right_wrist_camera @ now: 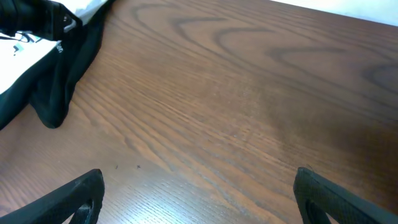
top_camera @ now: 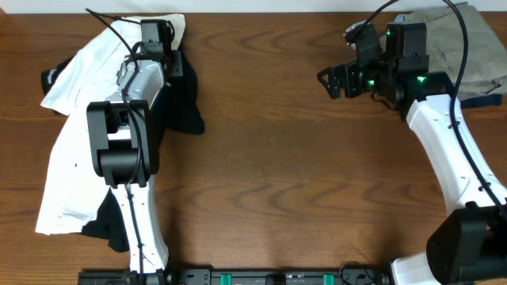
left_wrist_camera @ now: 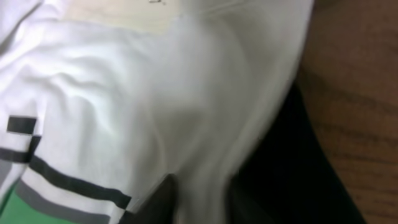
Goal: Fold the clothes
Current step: 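Grasp the white T-shirt near the collar with the left gripper, then lift the white T-shirt with the left gripper toward the right gripper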
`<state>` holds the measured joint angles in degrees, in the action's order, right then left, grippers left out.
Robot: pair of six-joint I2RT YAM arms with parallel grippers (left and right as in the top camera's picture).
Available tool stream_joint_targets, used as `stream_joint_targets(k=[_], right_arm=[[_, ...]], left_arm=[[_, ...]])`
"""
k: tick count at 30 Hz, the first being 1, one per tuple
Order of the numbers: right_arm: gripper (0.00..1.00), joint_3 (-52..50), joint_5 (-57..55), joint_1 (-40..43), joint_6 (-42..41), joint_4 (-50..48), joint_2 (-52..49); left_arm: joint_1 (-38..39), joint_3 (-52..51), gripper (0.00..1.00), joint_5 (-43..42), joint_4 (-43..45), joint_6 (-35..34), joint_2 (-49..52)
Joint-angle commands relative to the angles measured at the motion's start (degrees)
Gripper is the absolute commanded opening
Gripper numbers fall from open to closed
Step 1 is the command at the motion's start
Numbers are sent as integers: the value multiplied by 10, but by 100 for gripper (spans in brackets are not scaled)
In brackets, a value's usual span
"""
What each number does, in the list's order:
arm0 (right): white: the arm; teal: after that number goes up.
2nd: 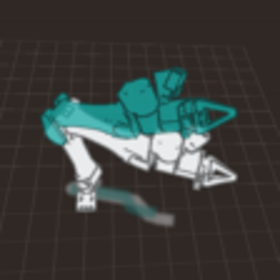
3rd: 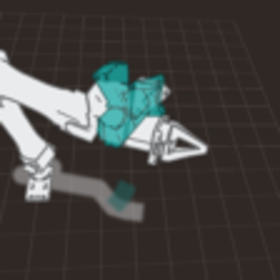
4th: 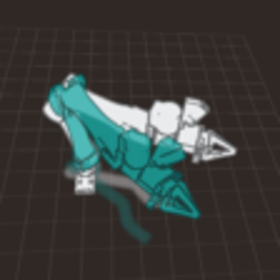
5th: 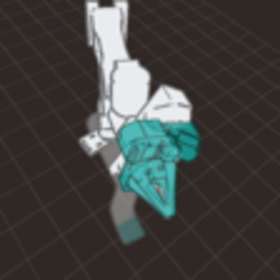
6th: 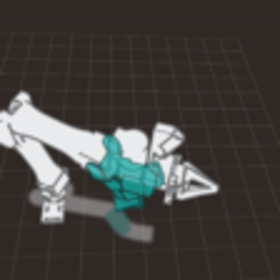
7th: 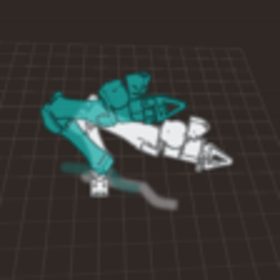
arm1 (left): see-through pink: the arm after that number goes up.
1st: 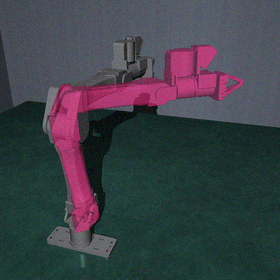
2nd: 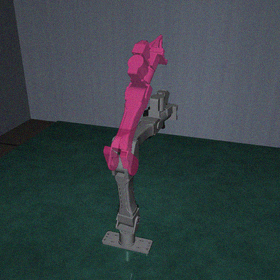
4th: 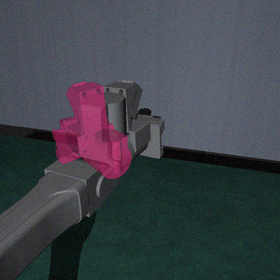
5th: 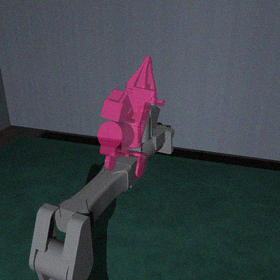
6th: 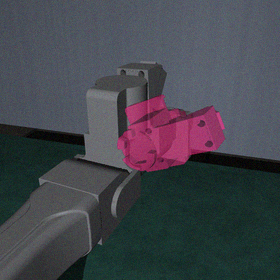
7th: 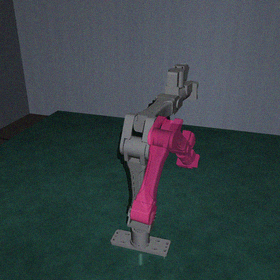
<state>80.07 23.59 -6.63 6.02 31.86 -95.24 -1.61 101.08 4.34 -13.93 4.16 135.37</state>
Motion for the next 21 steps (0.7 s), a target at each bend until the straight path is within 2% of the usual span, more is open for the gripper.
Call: stream_joint_targets(k=[1,2,8,21], right_arm=[[95,-1,4,-6,-9,-3,-5],[95,-1,4,-6,-9,-3,-5],[95,-1,4,-6,-9,-4,-5],[95,-1,5,-6,-9,0,-5]], left_arm=[[-1,4,10,0,4,3,9],[-1,4,6,0,5,3,9],[-1,4,6,0,10,3,-16],[1,4,6,2,-42,1,-224]])
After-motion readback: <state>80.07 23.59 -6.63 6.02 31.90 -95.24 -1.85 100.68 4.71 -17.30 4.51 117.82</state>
